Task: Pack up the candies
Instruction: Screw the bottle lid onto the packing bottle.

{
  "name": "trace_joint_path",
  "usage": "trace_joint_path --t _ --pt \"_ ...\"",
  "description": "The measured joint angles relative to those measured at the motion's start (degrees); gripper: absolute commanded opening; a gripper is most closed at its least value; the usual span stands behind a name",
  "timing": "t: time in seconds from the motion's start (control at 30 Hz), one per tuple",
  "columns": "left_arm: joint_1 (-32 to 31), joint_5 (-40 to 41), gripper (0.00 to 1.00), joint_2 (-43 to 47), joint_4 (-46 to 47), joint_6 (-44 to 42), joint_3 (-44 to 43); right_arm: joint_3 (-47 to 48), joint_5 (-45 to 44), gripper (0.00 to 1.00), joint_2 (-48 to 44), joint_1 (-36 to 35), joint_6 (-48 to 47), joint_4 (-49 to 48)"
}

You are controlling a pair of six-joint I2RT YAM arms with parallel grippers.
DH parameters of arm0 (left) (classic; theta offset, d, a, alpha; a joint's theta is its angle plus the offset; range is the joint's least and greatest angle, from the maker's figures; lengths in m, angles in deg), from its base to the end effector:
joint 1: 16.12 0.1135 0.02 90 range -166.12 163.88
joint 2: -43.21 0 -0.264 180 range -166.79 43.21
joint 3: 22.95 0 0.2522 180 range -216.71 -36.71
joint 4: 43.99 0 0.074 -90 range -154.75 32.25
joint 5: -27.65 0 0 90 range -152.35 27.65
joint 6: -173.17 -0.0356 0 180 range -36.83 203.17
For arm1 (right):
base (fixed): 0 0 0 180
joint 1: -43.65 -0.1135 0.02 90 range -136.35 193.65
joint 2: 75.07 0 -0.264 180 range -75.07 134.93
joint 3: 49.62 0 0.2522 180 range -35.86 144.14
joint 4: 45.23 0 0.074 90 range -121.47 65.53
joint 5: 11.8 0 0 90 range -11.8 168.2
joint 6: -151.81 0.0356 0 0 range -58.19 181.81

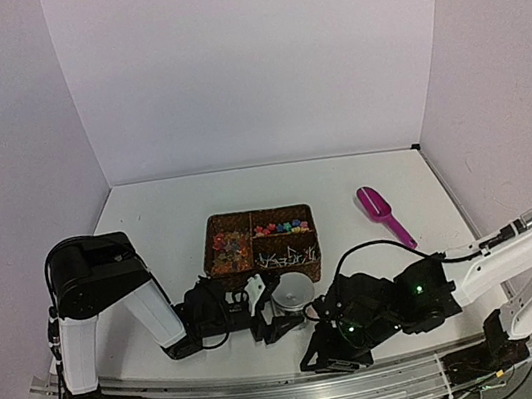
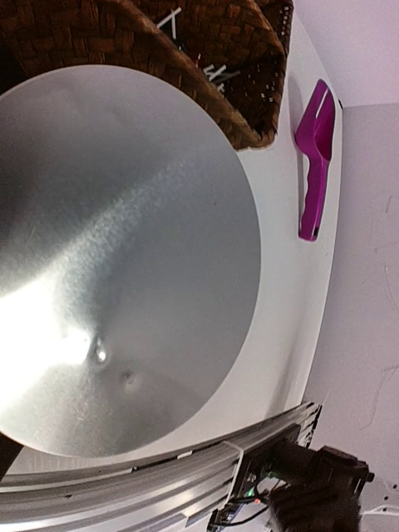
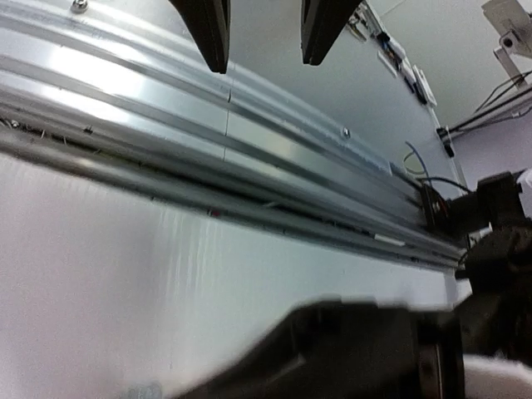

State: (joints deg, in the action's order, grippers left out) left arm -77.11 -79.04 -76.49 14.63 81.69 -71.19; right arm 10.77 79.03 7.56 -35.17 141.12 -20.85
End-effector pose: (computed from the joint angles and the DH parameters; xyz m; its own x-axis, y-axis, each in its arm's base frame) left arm 0.1542 -0.2991 0.0797 -0.0826 0.2000 -0.9763 0.9759 0.2146 -0.0386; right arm 0.0567 0.2894 0.2002 -0.9919 0.0487 -0.1171 -0.0438 0.7348 0.6769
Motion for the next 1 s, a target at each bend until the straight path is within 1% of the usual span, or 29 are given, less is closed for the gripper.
trace_joint_path --t 0.13,0.17,0.23,0.33,0.37,0.43,0.5,0.57,0.63,0.73,0.87,1.0 --pt "0.9 1.5 0.73 0.0 0.0 0.3 0.0 0.0 3.7 0.31 -0.8 -0.3 0.0 0.3" --pt "0.9 1.6 0.73 0.0 0.0 0.3 0.0 -0.5 3.7 0.34 -2.1 0.1 0.1 0.2" --pt "0.9 1.7 0.72 0.0 0.0 0.4 0.0 -3.2 3.3 0.37 -7.8 2.1 0.2 0.3" --pt "0.9 1.6 0.72 0.0 0.0 0.2 0.0 -5.6 2.2 0.37 -17.0 9.1 -0.7 1.4" --pt "0.9 1.5 0.72 0.0 0.0 0.1 0.0 -5.5 1.9 0.37 -18.7 11.9 -1.6 1.3" --pt "0.9 1.3 0.72 0.0 0.0 0.0 0.1 -4.3 1.2 0.36 -18.7 17.6 -4.7 0.9" --pt "0.9 1.0 0.72 0.0 0.0 -0.1 0.1 -2.1 1.4 0.35 -15.5 21.1 -8.5 0.9" --pt "0.9 0.6 0.72 0.0 0.1 -0.2 0.1 1.1 2.8 0.34 -9.6 23.8 -13.9 1.2" --pt "0.9 0.3 0.72 0.0 0.0 -0.2 0.1 4.8 4.7 0.34 -3.5 26.0 -19.3 1.1" --pt "0.9 0.0 0.71 0.0 0.0 -0.2 0.2 8.6 6.9 0.34 2.5 28.4 -26.8 1.1" --pt "0.9 -0.2 0.71 0.0 0.0 -0.3 0.2 12.2 8.7 0.33 7.4 29.5 -34.2 1.2" --pt "0.9 -0.2 0.71 0.0 0.0 -0.5 0.2 13.9 10.3 0.26 9.9 29.4 -39.2 1.1"
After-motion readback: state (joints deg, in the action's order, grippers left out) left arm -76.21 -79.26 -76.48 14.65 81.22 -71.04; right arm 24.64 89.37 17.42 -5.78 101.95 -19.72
